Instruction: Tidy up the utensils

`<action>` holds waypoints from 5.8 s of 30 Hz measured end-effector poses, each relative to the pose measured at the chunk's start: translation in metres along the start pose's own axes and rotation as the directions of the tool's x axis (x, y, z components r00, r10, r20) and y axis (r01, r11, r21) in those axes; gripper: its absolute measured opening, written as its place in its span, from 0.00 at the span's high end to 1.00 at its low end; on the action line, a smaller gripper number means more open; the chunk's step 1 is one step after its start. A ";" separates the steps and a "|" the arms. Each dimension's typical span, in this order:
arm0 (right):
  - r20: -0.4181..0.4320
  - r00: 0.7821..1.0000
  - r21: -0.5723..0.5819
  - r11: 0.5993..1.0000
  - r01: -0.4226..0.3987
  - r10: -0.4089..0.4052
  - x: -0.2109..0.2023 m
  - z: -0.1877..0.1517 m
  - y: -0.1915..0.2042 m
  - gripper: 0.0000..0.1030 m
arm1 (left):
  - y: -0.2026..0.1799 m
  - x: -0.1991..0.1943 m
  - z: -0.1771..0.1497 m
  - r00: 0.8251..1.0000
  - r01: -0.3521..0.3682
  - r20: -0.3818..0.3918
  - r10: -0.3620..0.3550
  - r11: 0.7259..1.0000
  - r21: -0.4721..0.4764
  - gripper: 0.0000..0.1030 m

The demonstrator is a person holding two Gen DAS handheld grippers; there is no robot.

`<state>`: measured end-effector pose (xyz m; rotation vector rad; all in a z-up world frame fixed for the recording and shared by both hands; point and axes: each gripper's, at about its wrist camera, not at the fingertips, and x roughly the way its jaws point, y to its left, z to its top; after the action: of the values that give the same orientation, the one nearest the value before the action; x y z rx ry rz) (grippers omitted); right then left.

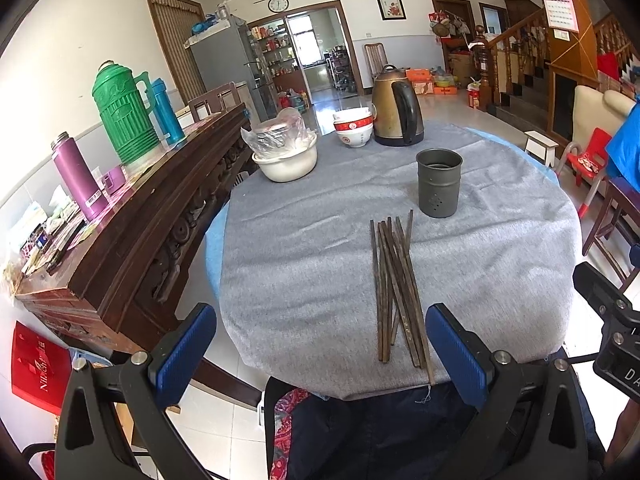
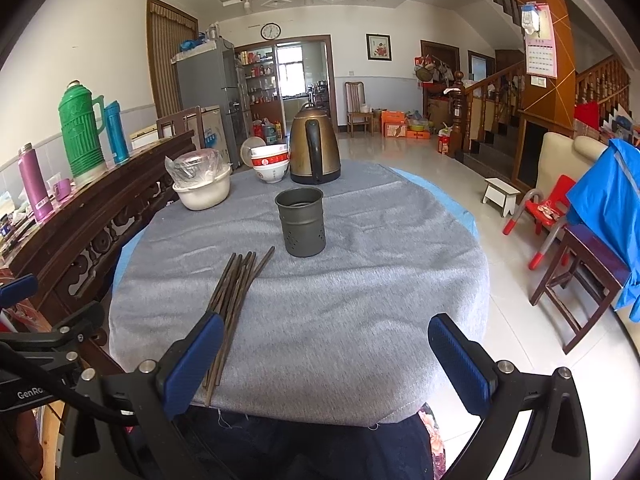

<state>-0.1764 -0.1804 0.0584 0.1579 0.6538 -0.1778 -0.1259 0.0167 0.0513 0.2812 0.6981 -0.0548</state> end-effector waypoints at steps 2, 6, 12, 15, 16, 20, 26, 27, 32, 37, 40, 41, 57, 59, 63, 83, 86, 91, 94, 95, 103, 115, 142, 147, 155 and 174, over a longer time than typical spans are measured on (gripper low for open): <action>-0.014 1.000 0.008 1.000 -0.005 0.005 0.001 -0.001 -0.002 0.00 | 0.000 0.000 0.000 1.000 0.001 -0.003 -0.001 1.000 0.001 0.00; -0.024 1.000 0.011 1.000 -0.004 0.004 0.003 -0.004 -0.005 0.00 | -0.003 0.001 -0.001 1.000 0.004 -0.007 -0.004 1.000 0.007 0.00; -0.020 1.000 0.018 1.000 0.001 -0.001 0.004 -0.005 -0.009 0.00 | -0.007 0.001 -0.001 1.000 0.006 -0.014 -0.006 1.000 0.023 0.00; -0.022 1.000 0.016 1.000 0.000 0.000 0.005 -0.006 -0.009 0.00 | -0.007 0.001 -0.001 1.000 0.003 -0.017 -0.003 1.000 0.026 0.00; -0.022 1.000 0.017 1.000 -0.001 0.002 0.004 -0.005 -0.009 0.00 | -0.006 0.001 -0.001 1.000 0.004 -0.016 -0.004 1.000 0.024 0.00; -0.013 1.000 0.008 1.000 0.006 -0.006 0.005 -0.006 -0.008 0.00 | -0.005 0.001 -0.002 1.000 0.005 -0.016 -0.004 1.000 0.019 0.00; -0.012 1.000 0.006 1.000 0.005 -0.005 0.005 -0.007 -0.008 0.00 | -0.003 0.002 -0.002 1.000 -0.008 -0.022 0.008 1.000 0.017 0.00; -0.012 1.000 0.000 1.000 0.004 -0.004 0.005 -0.007 -0.007 0.00 | -0.002 0.003 -0.003 1.000 -0.010 -0.023 0.010 1.000 0.012 0.00; -0.030 0.999 -0.011 1.000 -0.024 0.024 0.005 -0.006 0.004 0.00 | 0.014 0.005 -0.007 0.998 -0.051 -0.033 0.050 0.998 -0.031 0.00; -0.025 0.999 -0.052 0.998 -0.039 0.037 0.004 -0.007 0.022 0.00 | 0.034 0.006 -0.013 0.996 -0.077 -0.044 0.074 0.993 -0.086 0.00; -0.026 0.999 -0.069 0.996 -0.048 0.047 0.003 -0.006 0.033 0.00 | 0.043 0.004 -0.015 0.994 -0.103 -0.050 0.099 0.990 -0.092 0.00; -0.025 0.999 -0.078 0.996 -0.049 0.047 0.002 -0.006 0.037 0.00 | 0.047 0.003 -0.016 0.993 -0.107 -0.050 0.102 0.989 -0.099 0.00; -0.023 0.998 -0.145 0.988 -0.053 0.050 -0.001 -0.002 0.072 0.00 | 0.078 0.003 -0.026 0.993 -0.119 -0.044 0.113 0.979 -0.165 0.00; -0.027 0.999 -0.138 0.989 -0.046 0.043 0.002 -0.001 0.070 0.00 | 0.079 0.006 -0.025 0.993 -0.116 -0.048 0.109 0.979 -0.167 0.00; -0.026 0.999 -0.126 0.992 -0.031 0.028 0.006 0.003 0.064 0.00 | 0.079 0.009 -0.023 0.993 -0.111 -0.048 0.104 0.979 -0.172 0.00; -0.280 0.934 0.026 0.974 -0.223 0.222 0.166 0.052 0.058 0.32 | 0.065 0.143 0.005 0.943 0.093 -0.297 -0.147 0.978 -0.187 0.17; -0.358 0.896 0.076 0.965 -0.252 0.262 0.207 0.053 0.061 0.49 | 0.062 0.164 0.011 0.925 0.135 -0.325 -0.195 0.971 -0.199 0.31; -0.411 0.870 0.098 0.962 -0.256 0.274 0.254 0.057 0.073 0.61 | 0.060 0.193 0.021 0.902 0.176 -0.353 -0.249 0.958 -0.228 0.35; -0.443 0.850 0.122 0.958 -0.259 0.286 0.282 0.060 0.081 0.62 | 0.061 0.208 0.028 0.886 0.190 -0.374 -0.276 0.950 -0.249 0.35; -0.448 0.848 0.122 0.959 -0.255 0.282 0.287 0.061 0.083 0.63 | 0.061 0.211 0.029 0.883 0.192 -0.377 -0.279 0.949 -0.252 0.35; -0.510 0.821 0.118 0.966 -0.229 0.257 0.326 0.060 0.090 0.81 | 0.061 0.235 0.039 0.871 0.197 -0.398 -0.288 0.947 -0.255 0.35; -0.449 0.836 0.181 0.948 -0.262 0.316 0.300 0.062 0.056 0.92 | 0.025 0.259 0.066 0.820 0.323 -0.409 -0.400 0.914 -0.245 0.44; -0.355 0.835 0.272 0.901 -0.338 0.421 0.262 0.048 0.016 0.91 | 0.007 0.291 0.070 0.720 0.418 -0.415 -0.556 0.825 -0.381 0.82; -0.348 0.820 0.295 0.884 -0.363 0.454 0.260 0.046 0.018 0.91 | 0.028 0.282 0.068 0.729 0.424 -0.382 -0.569 0.812 -0.401 0.82; -0.385 0.820 0.289 0.900 -0.328 0.422 0.260 0.040 0.022 0.90 | 0.040 0.280 0.060 0.722 0.427 -0.375 -0.581 0.801 -0.419 0.81; -0.418 0.851 0.277 0.936 -0.216 0.320 0.264 0.037 0.007 0.64 | 0.046 0.296 0.060 0.746 0.351 -0.421 -0.517 0.841 -0.411 0.80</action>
<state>0.0527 -0.2111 -0.0742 0.5161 1.0754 0.0668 0.1446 0.0571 -0.0838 -0.1950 1.2953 -0.3330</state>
